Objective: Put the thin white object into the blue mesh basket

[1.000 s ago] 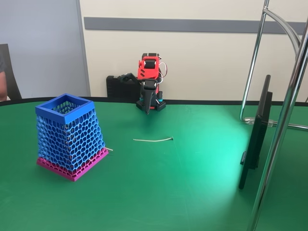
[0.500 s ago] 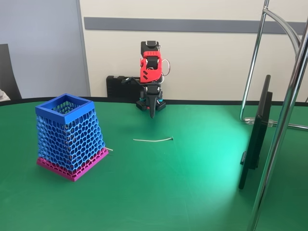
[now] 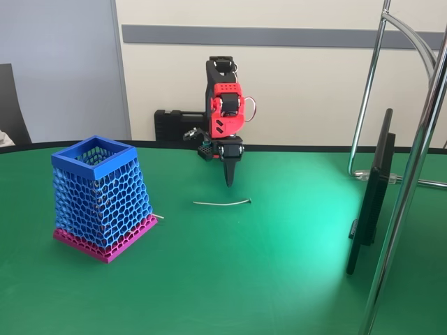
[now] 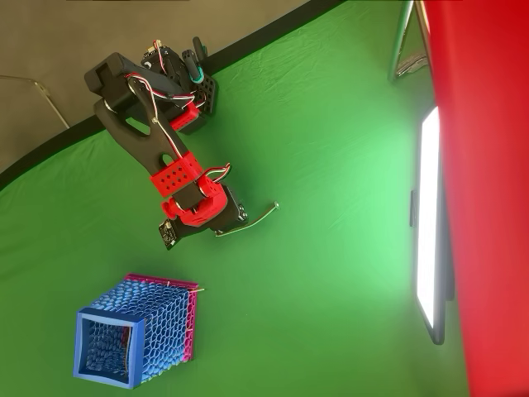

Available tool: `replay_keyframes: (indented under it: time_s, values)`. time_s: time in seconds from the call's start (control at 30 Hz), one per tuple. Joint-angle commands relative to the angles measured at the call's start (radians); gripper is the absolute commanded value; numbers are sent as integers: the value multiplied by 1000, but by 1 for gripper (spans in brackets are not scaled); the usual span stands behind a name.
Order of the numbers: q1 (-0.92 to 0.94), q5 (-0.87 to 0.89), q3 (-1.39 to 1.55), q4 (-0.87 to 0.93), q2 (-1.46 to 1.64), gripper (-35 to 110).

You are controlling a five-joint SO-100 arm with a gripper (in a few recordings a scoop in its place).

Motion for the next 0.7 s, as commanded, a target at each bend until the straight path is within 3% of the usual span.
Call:
replay_keyframes:
  time_s: [0.0, 0.67]
  values:
    - [-28, -11, -87, 29, -44, 13]
    - [-109, -28, -302, 117, -308, 14]
